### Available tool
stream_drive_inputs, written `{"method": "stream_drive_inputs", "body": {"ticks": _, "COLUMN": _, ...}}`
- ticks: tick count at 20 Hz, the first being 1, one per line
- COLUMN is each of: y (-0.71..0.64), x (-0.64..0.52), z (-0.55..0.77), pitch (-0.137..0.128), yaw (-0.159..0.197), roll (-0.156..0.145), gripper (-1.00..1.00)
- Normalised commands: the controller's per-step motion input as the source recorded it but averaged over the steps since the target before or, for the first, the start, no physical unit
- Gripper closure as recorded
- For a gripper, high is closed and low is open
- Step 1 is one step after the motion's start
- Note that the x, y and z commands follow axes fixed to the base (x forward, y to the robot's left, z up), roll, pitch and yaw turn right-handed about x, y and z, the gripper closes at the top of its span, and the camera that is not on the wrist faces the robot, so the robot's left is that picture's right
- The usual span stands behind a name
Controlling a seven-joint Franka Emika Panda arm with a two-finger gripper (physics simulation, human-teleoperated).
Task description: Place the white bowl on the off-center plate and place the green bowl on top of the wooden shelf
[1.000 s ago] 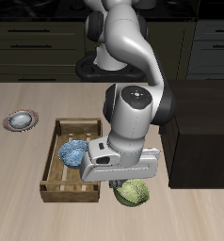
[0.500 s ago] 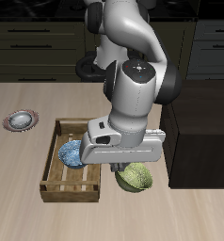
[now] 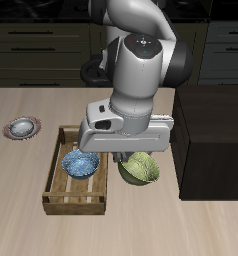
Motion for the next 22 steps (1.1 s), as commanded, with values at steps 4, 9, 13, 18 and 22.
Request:
{"method": "stream_drive_inputs", "body": {"ticks": 4, "y": -0.07, "x": -0.37, "z": 0.51, "pitch": -0.051, "yaw": -0.035, "roll": 0.01, "gripper": 1.0}}
{"method": "stream_drive_inputs", "body": {"ticks": 9, "y": -0.08, "x": -0.29, "z": 0.48, "pitch": -0.047, "yaw": -0.011, "roll": -0.007, "gripper": 1.0}}
{"method": "stream_drive_inputs", "body": {"ticks": 13, "y": -0.03, "x": -0.2, "z": 0.38, "pitch": -0.039, "yaw": -0.012, "roll": 0.007, "gripper": 1.0}}
{"method": "stream_drive_inputs", "body": {"ticks": 18, "y": 0.02, "x": -0.32, "z": 0.52, "pitch": -0.065, "yaw": -0.004, "roll": 0.018, "gripper": 1.0}}
{"method": "stream_drive_inputs", "body": {"ticks": 22, "y": -0.05, "x": -0.24, "z": 0.38, "pitch": -0.041, "yaw": -0.017, "roll": 0.0, "gripper": 1.0}}
